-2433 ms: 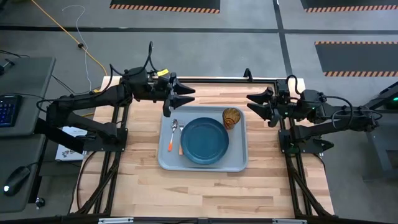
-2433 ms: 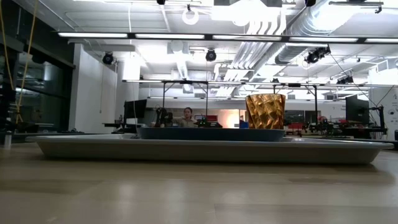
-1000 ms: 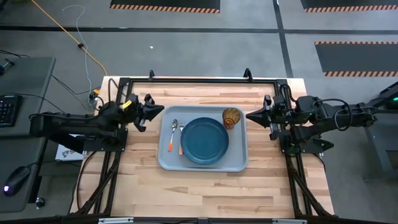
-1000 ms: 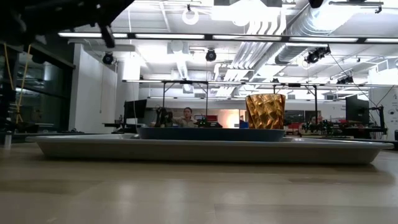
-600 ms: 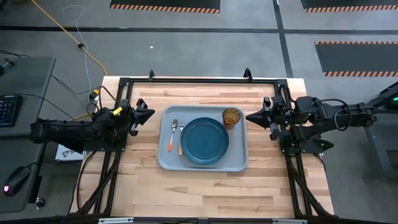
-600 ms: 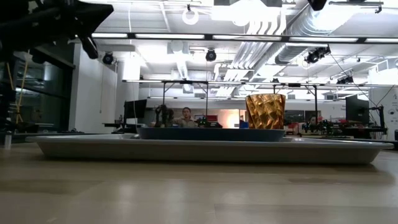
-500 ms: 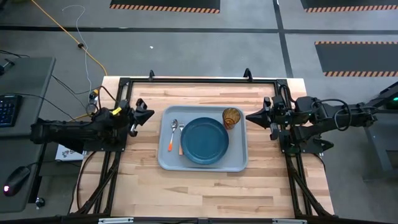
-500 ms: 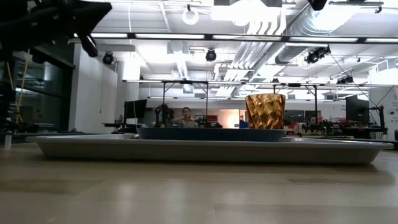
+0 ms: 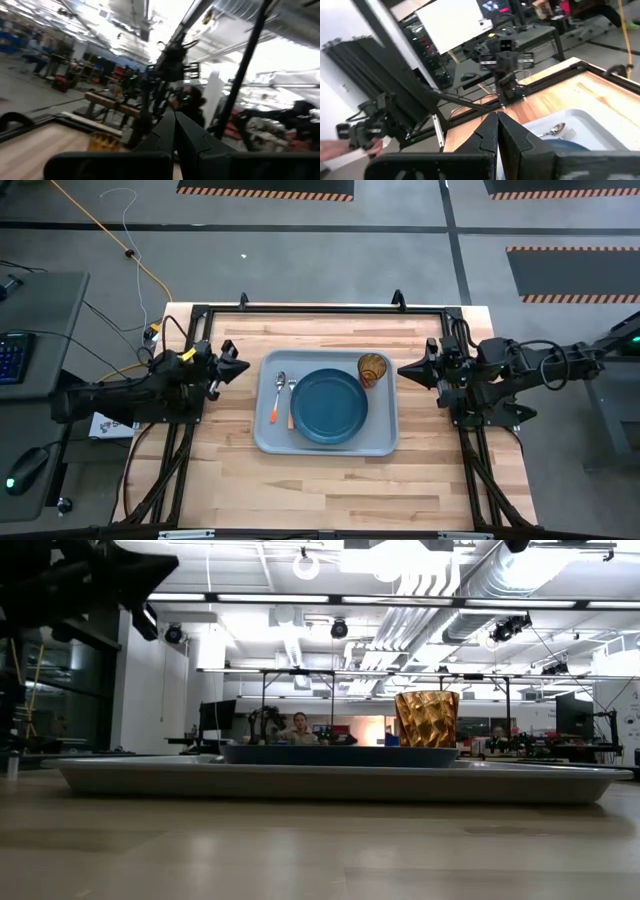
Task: Pick and place plate/cup/fork/spoon on tray
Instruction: Return to Home Position
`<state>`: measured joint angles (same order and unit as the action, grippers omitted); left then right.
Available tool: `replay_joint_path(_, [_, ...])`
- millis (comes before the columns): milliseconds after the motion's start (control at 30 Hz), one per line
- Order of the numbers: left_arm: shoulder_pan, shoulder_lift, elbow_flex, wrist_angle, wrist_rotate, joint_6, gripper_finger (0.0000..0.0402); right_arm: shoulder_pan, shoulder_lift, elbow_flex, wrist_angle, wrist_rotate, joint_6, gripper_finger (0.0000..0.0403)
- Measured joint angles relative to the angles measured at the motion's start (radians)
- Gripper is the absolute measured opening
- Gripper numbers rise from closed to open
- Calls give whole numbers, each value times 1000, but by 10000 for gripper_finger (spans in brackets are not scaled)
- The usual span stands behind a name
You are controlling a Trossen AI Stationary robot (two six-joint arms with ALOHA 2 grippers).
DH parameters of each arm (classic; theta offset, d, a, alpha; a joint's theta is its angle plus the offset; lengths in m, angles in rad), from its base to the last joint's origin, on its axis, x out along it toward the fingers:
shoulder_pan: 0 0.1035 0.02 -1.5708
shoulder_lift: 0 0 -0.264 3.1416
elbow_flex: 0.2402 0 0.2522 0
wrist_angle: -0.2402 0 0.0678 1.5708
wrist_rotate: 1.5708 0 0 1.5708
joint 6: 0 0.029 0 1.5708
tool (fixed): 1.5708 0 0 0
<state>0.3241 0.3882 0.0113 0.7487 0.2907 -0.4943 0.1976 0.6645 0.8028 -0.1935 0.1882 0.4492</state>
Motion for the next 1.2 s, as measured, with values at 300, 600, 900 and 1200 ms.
replay_joint_path(300, [19, 11, 0, -68, -15, 16, 1, 58, -134, 0, -114, -66, -81, 0])
replay_joint_path(600, [19, 11, 0, -89, -18, 16, 1, 50, -444, -310, 109, -205, -55, 0])
replay_joint_path(900, [19, 11, 0, -102, -18, 16, 1, 18, -663, -595, 307, -251, -46, 0])
replay_joint_path(1200, [18, 11, 1, -110, -30, 17, 1, 19, -658, -792, 422, -249, -157, 0])
